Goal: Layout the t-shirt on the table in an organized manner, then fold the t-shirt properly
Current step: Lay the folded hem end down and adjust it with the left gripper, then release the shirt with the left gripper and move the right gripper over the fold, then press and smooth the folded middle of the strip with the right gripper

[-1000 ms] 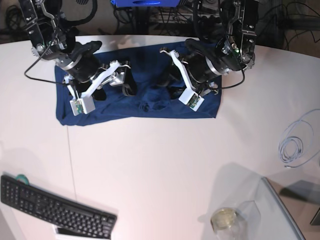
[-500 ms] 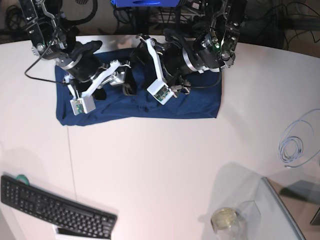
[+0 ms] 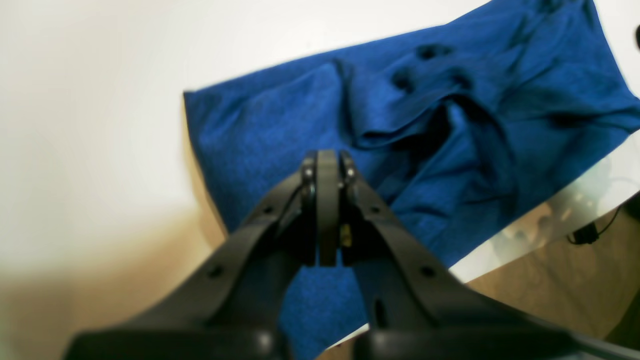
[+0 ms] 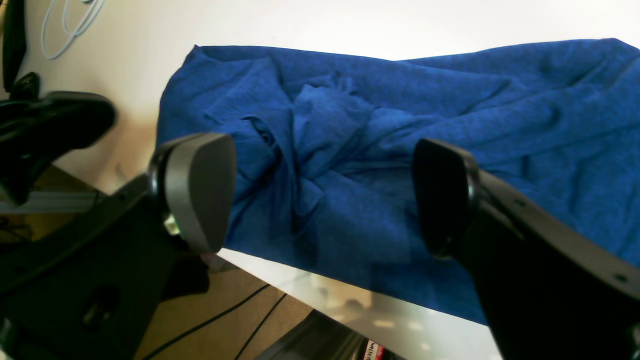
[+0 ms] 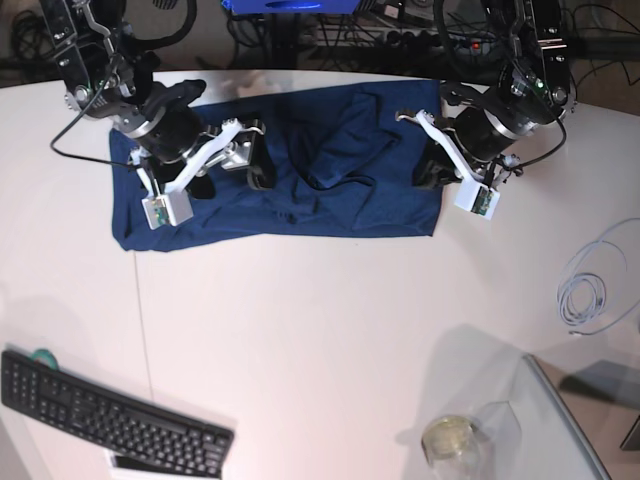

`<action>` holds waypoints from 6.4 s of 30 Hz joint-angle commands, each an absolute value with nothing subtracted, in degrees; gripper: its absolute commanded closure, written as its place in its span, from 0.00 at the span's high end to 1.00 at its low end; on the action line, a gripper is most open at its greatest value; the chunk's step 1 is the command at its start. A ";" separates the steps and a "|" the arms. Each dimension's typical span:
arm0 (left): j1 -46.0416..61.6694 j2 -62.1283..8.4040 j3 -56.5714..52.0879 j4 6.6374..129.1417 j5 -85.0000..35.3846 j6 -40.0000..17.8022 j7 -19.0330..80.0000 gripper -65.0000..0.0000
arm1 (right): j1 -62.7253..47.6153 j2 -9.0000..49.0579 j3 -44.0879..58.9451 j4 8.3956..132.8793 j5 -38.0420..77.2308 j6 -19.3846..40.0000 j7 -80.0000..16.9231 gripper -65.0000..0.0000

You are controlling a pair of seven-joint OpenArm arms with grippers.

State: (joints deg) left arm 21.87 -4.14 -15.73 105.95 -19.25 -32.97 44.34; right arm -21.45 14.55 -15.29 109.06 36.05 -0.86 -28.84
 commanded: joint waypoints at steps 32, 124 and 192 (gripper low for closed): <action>17.36 -2.86 13.32 94.11 -13.85 -30.02 42.77 0.00 | -21.85 14.81 -14.99 110.20 36.62 -0.22 -27.65 0.79; 24.84 -7.08 -68.35 86.11 -13.85 -40.00 42.77 0.00 | 2.68 -5.05 -42.24 78.81 3.65 -8.40 -36.26 0.16; 22.11 -8.40 -68.35 83.74 -13.32 -40.00 43.03 0.00 | -16.40 4.26 -37.67 104.22 3.47 -8.66 -51.65 0.41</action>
State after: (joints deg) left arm 21.76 -7.35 -67.94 82.76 -12.84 -39.92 43.97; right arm -16.69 4.36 -37.78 103.39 4.03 -8.56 -52.23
